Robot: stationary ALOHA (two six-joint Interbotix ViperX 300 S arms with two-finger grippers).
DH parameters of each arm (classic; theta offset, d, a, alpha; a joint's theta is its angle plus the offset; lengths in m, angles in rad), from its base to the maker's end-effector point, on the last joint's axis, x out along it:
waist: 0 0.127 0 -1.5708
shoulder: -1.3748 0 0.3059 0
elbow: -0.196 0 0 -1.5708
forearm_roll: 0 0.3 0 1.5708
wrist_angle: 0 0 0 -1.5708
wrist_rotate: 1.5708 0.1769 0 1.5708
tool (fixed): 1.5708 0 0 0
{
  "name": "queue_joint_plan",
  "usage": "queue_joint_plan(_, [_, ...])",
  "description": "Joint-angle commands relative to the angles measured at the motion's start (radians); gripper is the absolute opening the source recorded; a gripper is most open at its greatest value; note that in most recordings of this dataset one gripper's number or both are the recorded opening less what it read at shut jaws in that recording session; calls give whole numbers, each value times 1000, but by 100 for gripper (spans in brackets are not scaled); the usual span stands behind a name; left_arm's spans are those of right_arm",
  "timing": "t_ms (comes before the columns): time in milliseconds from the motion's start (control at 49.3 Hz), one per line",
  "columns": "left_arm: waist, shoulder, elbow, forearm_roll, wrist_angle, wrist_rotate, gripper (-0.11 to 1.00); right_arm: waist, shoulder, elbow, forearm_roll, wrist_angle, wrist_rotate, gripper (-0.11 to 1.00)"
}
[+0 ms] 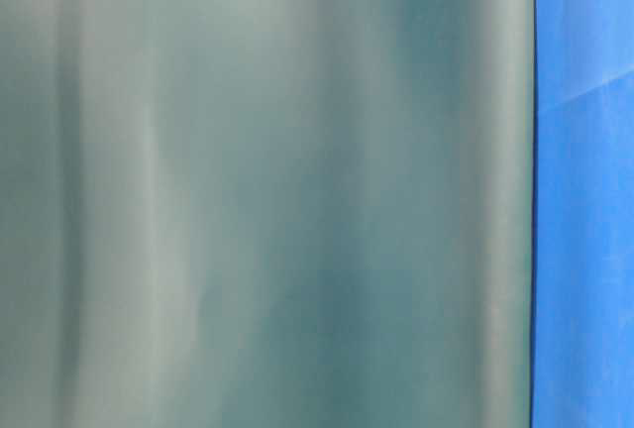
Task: Handover the blue block to the right arm after grasping it with the left arm, then place it in the designated position.
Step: 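Open the left gripper wide at its start position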
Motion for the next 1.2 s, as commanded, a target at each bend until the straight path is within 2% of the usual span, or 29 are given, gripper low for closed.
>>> queue_joint_plan(0, [5,6,-9,2,0,3,0,-11,2,-15,0,-5,-8,0])
queue_joint_plan(122, [5,6,-9,2,3,3,0,-12,8,-23,0,26,-8,-5])
queue_joint_plan(670, [-34,21,-12,2,-12,-3,1,-14,9,-25,2,44,6,-5])
queue_joint_plan(710, [-40,25,-11,2,-15,-3,3,-15,9,-25,2,44,6,-5])
queue_joint_plan(791, [-51,26,-12,2,-20,-3,20,-15,9,-25,2,43,8,-3])
queue_joint_plan(893, [-57,28,-11,2,-18,-6,50,-14,9,-26,6,40,9,11])
queue_joint_plan(1015, [-66,32,-11,2,-20,-14,84,-15,11,-31,15,43,21,42])
queue_joint_plan(1075, [-67,32,-12,2,-20,-14,92,-15,14,-29,15,46,25,61])
queue_joint_plan(1177, [-69,32,-12,2,-20,-14,92,-15,18,-29,15,46,28,87])
